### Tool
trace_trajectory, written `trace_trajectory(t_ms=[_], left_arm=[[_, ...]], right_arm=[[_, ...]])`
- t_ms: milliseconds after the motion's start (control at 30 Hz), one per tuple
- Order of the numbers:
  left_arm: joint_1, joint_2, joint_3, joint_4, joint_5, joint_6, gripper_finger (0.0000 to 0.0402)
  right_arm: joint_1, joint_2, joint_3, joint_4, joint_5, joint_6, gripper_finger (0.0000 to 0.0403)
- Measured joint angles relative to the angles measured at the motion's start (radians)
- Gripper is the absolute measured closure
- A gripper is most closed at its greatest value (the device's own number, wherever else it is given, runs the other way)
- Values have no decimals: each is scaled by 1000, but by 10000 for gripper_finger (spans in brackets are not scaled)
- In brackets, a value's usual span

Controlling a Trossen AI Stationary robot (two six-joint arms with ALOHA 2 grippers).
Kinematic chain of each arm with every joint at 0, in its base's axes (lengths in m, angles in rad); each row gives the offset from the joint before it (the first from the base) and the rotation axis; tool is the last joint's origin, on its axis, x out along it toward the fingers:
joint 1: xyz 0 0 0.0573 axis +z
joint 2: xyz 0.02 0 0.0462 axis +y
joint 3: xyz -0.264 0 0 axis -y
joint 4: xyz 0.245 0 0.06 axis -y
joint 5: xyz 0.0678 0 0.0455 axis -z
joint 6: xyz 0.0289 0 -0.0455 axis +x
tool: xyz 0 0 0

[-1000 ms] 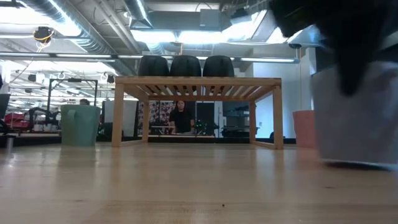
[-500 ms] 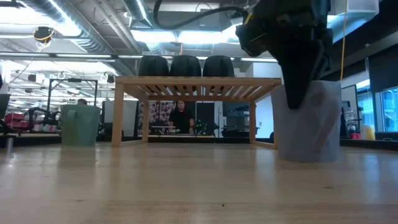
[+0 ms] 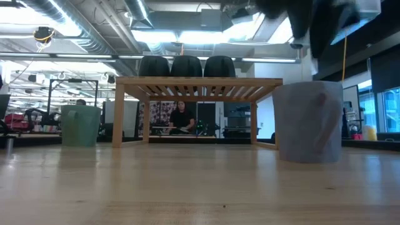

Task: Place coffee mugs
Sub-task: Put the purple mug on the shelf

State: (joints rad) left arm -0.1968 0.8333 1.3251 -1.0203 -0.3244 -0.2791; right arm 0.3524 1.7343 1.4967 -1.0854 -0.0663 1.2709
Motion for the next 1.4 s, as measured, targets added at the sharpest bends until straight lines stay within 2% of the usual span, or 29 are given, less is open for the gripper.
trace_trajectory(t_ms=[133, 333, 400, 533, 700, 867, 1067, 1400], left_arm=[[0, 0, 0, 0, -3, 0, 278], [0, 0, 0, 0, -4, 1, 278], [0, 0, 0, 0, -4, 1, 278], [0, 2, 0, 0, -4, 1, 278], [0, 6, 0, 0, -4, 1, 278], [0, 6, 0, 0, -10, 2, 278], [0, 6, 0, 0, -23, 3, 278], [0, 6, 0, 0, -23, 3, 278]], right_arm=[[71, -9, 71, 12, 50, 109, 193], [185, -6, 80, 117, 84, 217, 192], [207, 3, 79, 76, 154, 327, 192], [271, 38, 79, -59, 367, 593, 192], [325, 110, 79, -156, 492, 795, 192], [320, 194, 78, -135, 561, 815, 192], [316, 270, 78, -150, 575, 853, 195], [315, 344, 78, -144, 633, 879, 240]])
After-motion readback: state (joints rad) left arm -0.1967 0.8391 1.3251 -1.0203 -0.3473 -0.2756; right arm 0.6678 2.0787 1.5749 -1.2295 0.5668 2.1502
